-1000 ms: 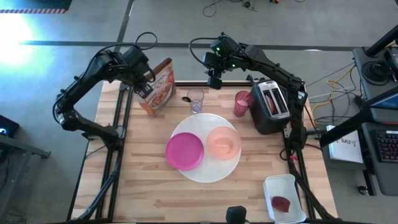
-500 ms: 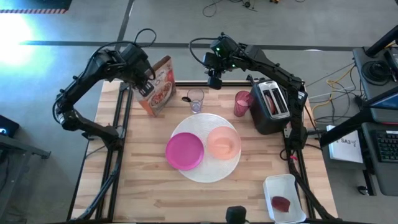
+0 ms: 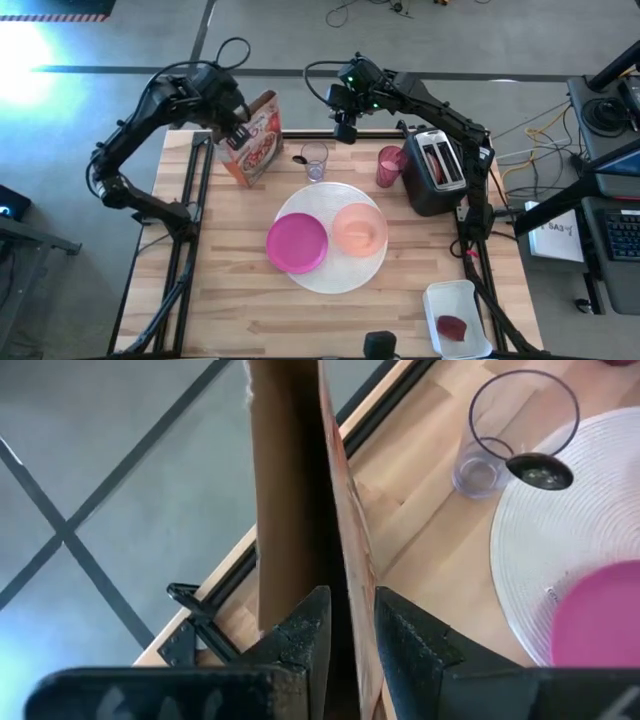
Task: Arrange a breakfast setting
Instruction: Move the cereal box on the top left of the table
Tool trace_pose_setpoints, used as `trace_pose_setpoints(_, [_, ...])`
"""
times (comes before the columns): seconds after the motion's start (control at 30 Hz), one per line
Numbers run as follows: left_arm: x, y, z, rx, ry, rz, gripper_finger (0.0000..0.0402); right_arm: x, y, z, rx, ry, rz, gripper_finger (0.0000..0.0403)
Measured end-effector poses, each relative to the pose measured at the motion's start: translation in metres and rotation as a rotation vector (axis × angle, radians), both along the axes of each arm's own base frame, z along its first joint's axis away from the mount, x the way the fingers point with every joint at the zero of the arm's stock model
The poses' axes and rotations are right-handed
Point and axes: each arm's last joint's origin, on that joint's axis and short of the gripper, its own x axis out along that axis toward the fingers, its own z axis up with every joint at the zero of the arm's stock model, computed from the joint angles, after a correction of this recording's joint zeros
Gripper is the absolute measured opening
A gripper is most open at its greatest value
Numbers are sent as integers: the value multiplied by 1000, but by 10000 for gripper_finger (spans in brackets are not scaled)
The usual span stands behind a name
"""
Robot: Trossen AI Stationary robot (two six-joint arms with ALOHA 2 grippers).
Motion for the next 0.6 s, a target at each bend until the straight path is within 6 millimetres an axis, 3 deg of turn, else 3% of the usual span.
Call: trace_pose_setpoints(0.6, [25, 23, -22, 35, 177, -20, 64, 0, 0, -1, 8, 7, -3, 100])
